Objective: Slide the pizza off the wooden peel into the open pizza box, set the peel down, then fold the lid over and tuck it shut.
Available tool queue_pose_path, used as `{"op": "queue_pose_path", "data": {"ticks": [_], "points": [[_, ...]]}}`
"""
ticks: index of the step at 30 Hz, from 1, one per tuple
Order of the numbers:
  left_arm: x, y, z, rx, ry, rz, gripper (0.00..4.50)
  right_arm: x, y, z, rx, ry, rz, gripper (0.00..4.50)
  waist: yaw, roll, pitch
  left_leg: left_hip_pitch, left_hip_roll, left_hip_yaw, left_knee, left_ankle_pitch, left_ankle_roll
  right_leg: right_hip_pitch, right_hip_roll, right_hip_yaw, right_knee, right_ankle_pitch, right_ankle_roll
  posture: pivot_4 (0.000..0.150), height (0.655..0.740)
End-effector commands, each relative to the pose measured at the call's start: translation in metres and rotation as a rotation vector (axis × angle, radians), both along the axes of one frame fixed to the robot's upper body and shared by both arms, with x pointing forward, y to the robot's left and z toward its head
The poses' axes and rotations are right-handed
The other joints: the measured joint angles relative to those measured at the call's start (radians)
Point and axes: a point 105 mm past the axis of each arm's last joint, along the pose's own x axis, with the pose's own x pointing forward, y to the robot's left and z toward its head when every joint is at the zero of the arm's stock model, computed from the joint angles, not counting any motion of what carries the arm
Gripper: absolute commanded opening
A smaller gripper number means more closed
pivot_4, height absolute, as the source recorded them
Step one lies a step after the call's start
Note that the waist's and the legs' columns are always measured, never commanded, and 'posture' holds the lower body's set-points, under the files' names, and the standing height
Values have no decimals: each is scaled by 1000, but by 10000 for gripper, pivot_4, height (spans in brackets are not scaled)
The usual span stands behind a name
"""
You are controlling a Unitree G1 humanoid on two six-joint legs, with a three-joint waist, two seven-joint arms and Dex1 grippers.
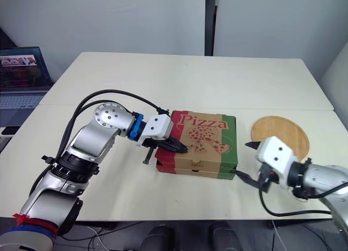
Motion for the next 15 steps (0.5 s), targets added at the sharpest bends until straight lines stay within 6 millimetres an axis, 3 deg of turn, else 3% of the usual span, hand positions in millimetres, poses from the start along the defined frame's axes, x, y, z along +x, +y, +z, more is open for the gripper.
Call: {"op": "queue_pose_path", "data": {"ticks": [1, 4, 11, 15], "points": [[2, 2, -6, 23, 5, 19, 0, 11, -10, -3, -49, -48, -60, 44629, 0, 0, 0, 0, 0, 0, 0, 0, 0, 0, 0, 0, 0, 0, 0, 1500, 7400], [3, 2, -5, 21, 2, 23, 0, 15, -1, -15, -10, -31, -61, 38648, -1, 0, 0, 0, 0, 0, 0, 0, 0, 0, 0, 0, 0, -1, 1, 1500, 7400], [4, 2, -4, 19, -1, 30, 0, 22, 23, -23, 114, -6, -29, 13928, -1, 0, 0, 0, 0, 0, 0, 0, 0, 0, 0, 0, 0, 0, 0, 1500, 7400], [4, 2, -3, 16, -1, 33, 0, 23, 27, -26, 143, 26, -26, 385, -2, 0, 0, 0, 0, 0, 0, 0, 0, 0, 0, 0, 0, 0, 0, 1500, 7400]]}}
